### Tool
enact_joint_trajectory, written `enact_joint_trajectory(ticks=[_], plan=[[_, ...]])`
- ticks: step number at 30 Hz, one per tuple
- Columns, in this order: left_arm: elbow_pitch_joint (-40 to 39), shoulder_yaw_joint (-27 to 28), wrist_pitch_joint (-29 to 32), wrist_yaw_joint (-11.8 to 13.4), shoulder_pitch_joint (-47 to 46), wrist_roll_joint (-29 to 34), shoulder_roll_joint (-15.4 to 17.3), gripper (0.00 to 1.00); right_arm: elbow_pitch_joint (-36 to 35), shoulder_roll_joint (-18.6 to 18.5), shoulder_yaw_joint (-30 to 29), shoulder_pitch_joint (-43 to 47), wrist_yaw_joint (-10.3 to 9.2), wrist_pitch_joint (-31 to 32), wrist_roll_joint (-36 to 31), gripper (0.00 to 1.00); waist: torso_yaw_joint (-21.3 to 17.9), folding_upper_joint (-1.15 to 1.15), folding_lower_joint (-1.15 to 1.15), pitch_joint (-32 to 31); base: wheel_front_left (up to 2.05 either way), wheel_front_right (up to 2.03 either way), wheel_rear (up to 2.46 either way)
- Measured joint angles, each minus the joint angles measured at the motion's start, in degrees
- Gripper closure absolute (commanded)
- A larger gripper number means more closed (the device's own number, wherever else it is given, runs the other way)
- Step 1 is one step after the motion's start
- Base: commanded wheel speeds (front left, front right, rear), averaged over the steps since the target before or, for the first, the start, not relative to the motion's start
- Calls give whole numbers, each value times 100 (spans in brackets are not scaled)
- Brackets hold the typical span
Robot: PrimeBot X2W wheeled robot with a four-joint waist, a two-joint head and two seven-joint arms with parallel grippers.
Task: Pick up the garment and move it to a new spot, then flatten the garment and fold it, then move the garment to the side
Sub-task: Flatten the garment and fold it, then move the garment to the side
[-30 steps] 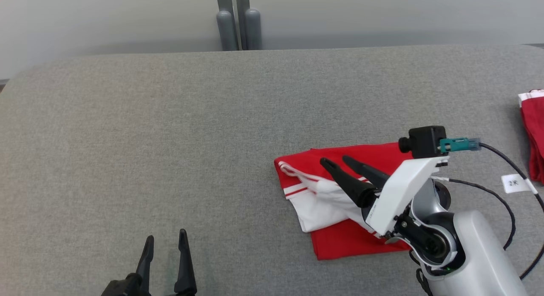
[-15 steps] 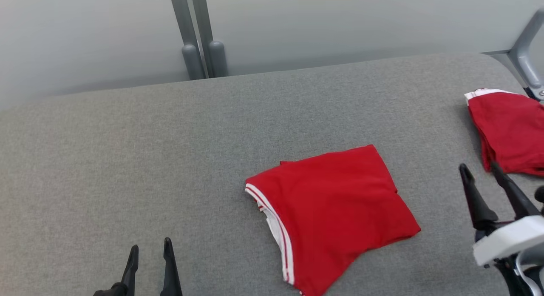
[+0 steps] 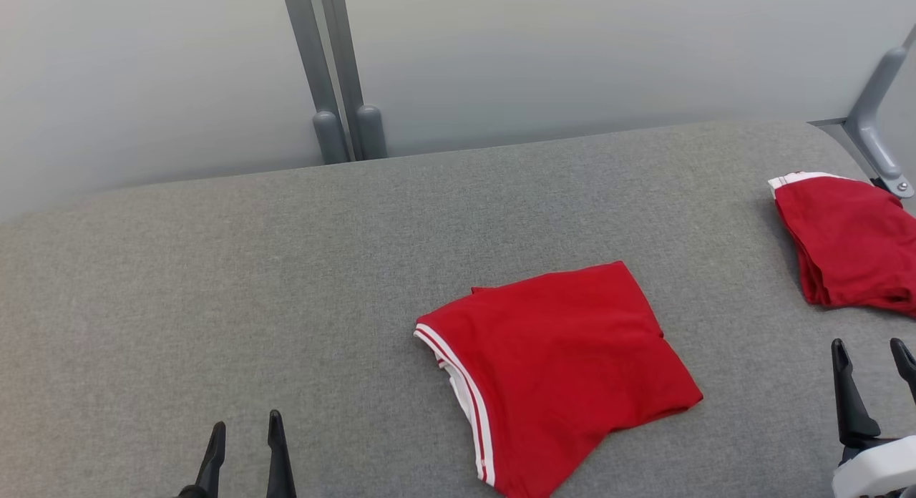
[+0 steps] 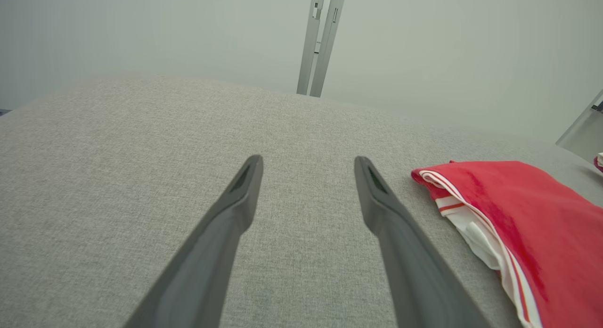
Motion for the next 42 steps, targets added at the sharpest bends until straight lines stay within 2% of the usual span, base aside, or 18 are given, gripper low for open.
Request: enact_joint_trajectory(ticks=[7,24,27,30,33,36,39,42], plan=[[-21,34,0,-45,40,32,0,0,-224,137,56,44,0,-1,-36,0,73,0,0,-48,0,0,0],[-83,43,0,-44,96,51,0,0,-283,70,330,24,0,-1,9,0,168,0,0,-21,0,0,0],[-94,24,0,-44,96,51,0,0,-203,26,509,-25,0,-3,109,0,188,0,0,28,0,0,0],[-113,8,0,-44,90,52,0,0,15,-76,954,-143,0,67,463,0,218,0,0,99,0,0,0],[-113,-48,0,-38,55,54,0,0,86,-170,1422,-626,1,777,1058,0,243,0,0,214,0,0,0],[-110,-99,0,-32,-41,71,0,0,242,-223,1749,-1181,2,1828,1569,0,273,0,0,332,0,0,0],[-90,-191,0,-32,-179,74,0,0,559,-221,2001,-1717,0,2788,1790,0,338,0,0,443,0,0,0],[-78,-282,0,-12,-276,69,0,0,1062,-119,1962,-2158,0,3415,1792,0,464,0,0,520,0,0,0]])
